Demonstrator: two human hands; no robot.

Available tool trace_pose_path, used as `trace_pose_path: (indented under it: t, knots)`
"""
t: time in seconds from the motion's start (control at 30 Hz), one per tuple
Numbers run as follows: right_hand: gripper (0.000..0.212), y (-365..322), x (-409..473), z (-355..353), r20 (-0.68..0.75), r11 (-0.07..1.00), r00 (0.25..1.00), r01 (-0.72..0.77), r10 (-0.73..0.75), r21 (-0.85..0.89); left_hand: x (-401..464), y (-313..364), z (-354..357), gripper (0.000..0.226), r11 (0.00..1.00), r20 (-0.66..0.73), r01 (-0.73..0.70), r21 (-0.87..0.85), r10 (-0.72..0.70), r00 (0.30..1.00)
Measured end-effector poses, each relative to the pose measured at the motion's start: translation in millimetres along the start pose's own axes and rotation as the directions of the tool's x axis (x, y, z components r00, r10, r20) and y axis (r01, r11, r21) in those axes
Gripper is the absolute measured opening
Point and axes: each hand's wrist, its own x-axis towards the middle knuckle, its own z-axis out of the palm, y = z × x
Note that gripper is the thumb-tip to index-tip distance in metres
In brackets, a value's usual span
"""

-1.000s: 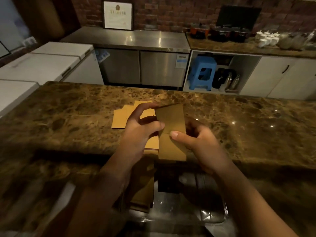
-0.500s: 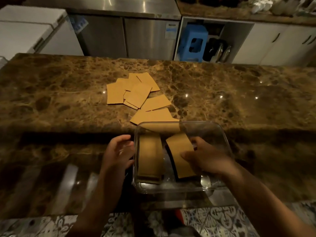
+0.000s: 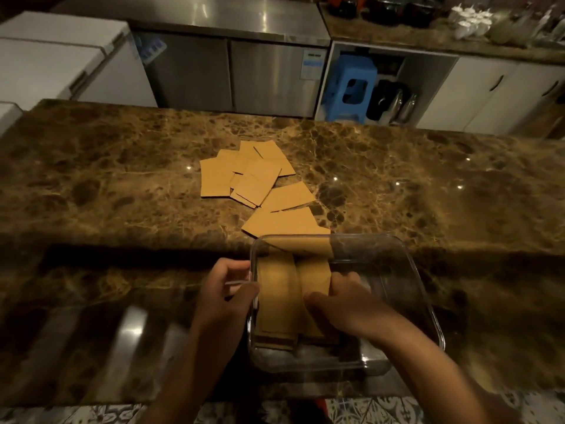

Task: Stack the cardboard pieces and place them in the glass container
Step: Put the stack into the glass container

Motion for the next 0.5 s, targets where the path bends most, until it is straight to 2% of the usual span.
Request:
trace_pose_path:
  t: [0.1,0.17,0.23,0.3,0.37,0.43,0.5]
  knots:
    - [0.085,-2.7,-3.0,-9.8,0.006,0.991,0.999,0.038,-0.038,-0.125,10.1,8.5,-7.4,0.026,0.997,0.048,0.051,0.053,-0.054,0.997]
    - [0.098,-6.8,-11.0,-26.7,0.009,0.981,0.997,0.079,-0.079,-0.176,22.9,19.4,-16.9,0.018,0.991,0.089,0.076,0.113,-0.086,0.992]
    - [0.08,-12.6,-22.2,-55.8,0.02,0.981,0.987,0.162,-0.161,-0.11,39.2,30.0,-28.8,0.011,0.981,0.047,0.09,0.172,-0.1,0.994]
    - [0.062,-27.6,-24.1,-88.5,0.021,0.974,0.976,0.217,-0.219,0.067,59.1,38.0,-34.4,0.007,0.981,-0.021,0.117,0.157,-0.115,0.993]
    - [0.047,-48.6,-5.4,-111.6,-0.086,0.944,0.959,0.28,-0.269,0.172,87.4,45.1,-28.3,0.017,0.985,-0.057,0.14,0.099,-0.134,0.989]
    - [0.033,-75.1,29.0,-120.3,-0.187,0.92,0.915,0.38,-0.358,0.095,115.3,54.3,-14.7,0.014,0.986,-0.126,0.161,0.033,-0.155,0.98]
    - [0.057,-102.1,62.2,-115.3,-0.057,0.937,0.936,0.344,-0.347,-0.055,135.8,63.6,0.5,0.011,0.992,-0.184,0.118,-0.032,-0.122,0.975]
